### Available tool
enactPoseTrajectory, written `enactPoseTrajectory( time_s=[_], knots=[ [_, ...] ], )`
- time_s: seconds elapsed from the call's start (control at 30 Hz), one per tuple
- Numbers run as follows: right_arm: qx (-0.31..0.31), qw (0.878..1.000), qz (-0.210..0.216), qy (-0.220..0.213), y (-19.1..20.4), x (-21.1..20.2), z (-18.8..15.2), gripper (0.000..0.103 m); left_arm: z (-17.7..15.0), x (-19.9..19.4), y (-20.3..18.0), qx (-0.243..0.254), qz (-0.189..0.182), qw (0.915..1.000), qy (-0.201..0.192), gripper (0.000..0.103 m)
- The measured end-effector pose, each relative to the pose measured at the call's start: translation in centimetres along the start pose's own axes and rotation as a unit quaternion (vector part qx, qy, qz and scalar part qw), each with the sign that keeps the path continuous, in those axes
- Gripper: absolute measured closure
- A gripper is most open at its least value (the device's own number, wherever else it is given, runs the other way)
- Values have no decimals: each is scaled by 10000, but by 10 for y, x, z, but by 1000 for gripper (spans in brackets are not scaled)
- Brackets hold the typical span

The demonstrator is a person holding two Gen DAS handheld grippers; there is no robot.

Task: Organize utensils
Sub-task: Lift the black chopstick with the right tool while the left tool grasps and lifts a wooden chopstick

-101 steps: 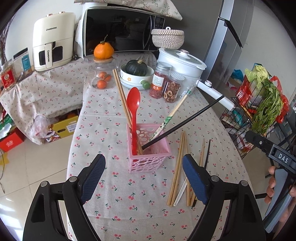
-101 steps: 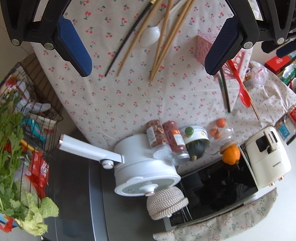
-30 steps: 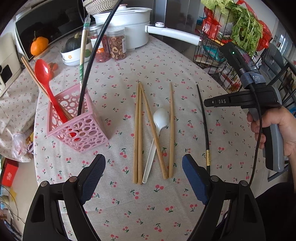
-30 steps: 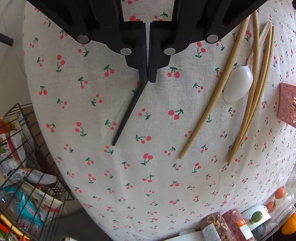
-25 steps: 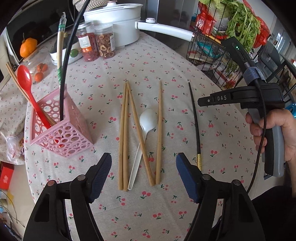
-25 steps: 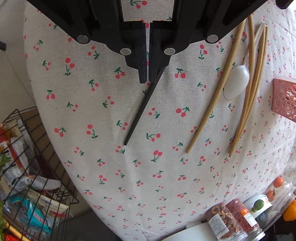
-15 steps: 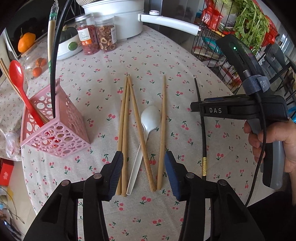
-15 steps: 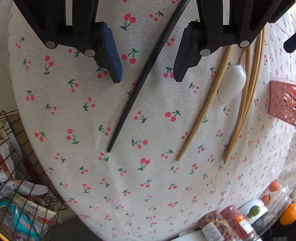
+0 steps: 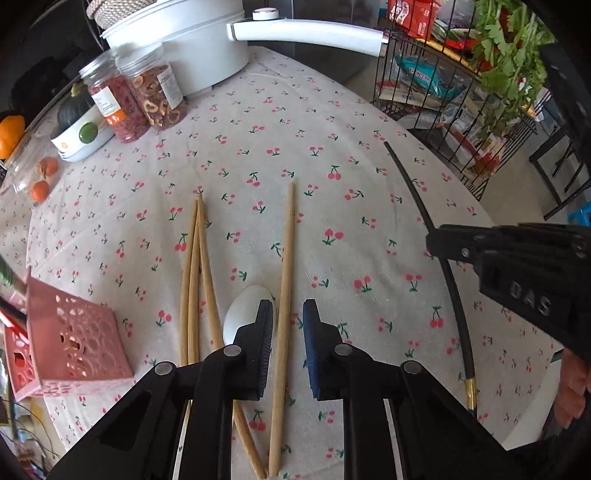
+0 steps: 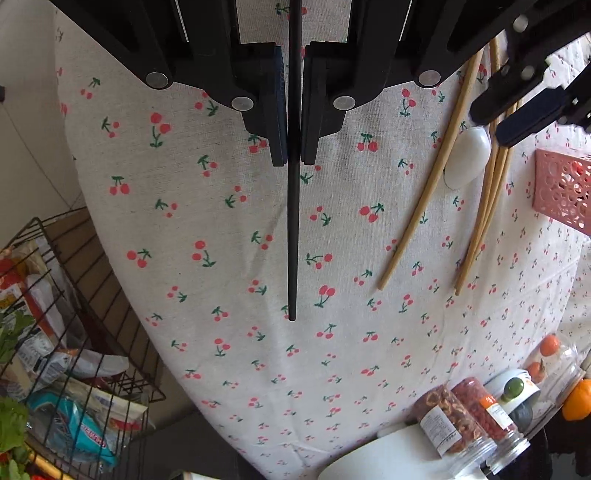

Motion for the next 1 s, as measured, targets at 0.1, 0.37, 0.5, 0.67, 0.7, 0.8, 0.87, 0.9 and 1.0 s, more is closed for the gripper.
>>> enactPoseTrajectory(
  time_s=[0.1, 0.37, 0.5, 0.67, 0.7, 0.8, 0.87, 0.9, 1.0],
  knots=[
    [116, 9999, 82, 4, -7, -1, 2, 98, 17, 17, 7, -211, 36, 9996, 161, 86],
    [217, 9993, 297, -33, -12, -3, 6, 98, 32, 39, 10, -279, 148, 9985, 440, 96],
    [260, 9991, 322, -94, -13, -7, 6, 98, 30, 28, 2, -194, 140, 9995, 208, 97],
    [386, 9972, 532, -344, -12, -28, 1, 98, 16, -13, -6, -95, 2, 9998, -196, 97],
    [384, 9968, 585, -397, -10, -34, -1, 98, 12, -24, -8, -67, -40, 9996, -289, 97],
    [301, 9956, 659, -595, -1, -52, -9, 98, -4, -57, -10, 47, -123, 9982, -583, 97],
    [235, 9944, 708, -748, 6, -66, -14, 98, -15, -76, -10, 94, -217, 9968, -759, 97],
    [189, 9936, 749, -824, 10, -73, -16, 98, -21, -86, -10, 126, -270, 9958, -862, 97],
    [25, 9903, 836, -1109, 23, -97, -23, 98, -39, -120, -10, 303, -316, 9918, -1197, 97]
  ],
)
Point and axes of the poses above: each gripper's, at about its wrist camera, not at the fingertips, and x roughly the way its jaws point, y to its left, z to its top, the point moved 2 cm from there along x, roughly the way its jaws point, and after that the axes turned 14 degrees about -z, right-handed, at the moved point
